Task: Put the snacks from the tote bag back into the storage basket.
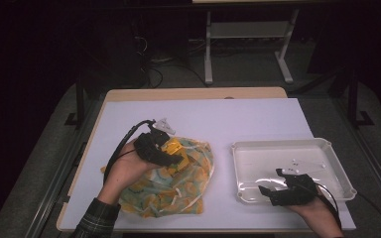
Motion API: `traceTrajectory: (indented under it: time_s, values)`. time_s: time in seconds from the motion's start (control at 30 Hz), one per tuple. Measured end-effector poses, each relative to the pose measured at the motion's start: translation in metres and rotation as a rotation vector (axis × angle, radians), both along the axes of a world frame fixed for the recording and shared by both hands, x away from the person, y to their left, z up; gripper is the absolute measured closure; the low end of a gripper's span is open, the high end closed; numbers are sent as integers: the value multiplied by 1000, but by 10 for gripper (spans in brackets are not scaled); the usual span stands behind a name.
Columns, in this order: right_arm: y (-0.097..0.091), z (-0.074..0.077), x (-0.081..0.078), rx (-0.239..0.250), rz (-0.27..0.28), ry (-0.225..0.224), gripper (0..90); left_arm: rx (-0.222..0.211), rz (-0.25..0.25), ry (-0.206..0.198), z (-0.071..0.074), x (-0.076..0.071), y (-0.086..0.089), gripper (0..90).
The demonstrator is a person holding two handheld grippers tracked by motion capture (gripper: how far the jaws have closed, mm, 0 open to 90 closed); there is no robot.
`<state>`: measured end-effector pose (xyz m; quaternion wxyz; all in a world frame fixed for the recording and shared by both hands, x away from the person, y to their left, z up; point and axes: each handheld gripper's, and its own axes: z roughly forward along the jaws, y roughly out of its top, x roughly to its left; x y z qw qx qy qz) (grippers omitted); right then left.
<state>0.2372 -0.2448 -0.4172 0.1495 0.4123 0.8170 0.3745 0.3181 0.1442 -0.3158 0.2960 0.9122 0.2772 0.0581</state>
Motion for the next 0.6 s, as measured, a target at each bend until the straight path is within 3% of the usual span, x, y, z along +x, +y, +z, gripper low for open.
traceTrajectory:
  time_s: [0.6]
  values:
    - [-2, 1, -1, 12, -12, -7, 144, -38, -61, -15, 25, 2, -30, 544]
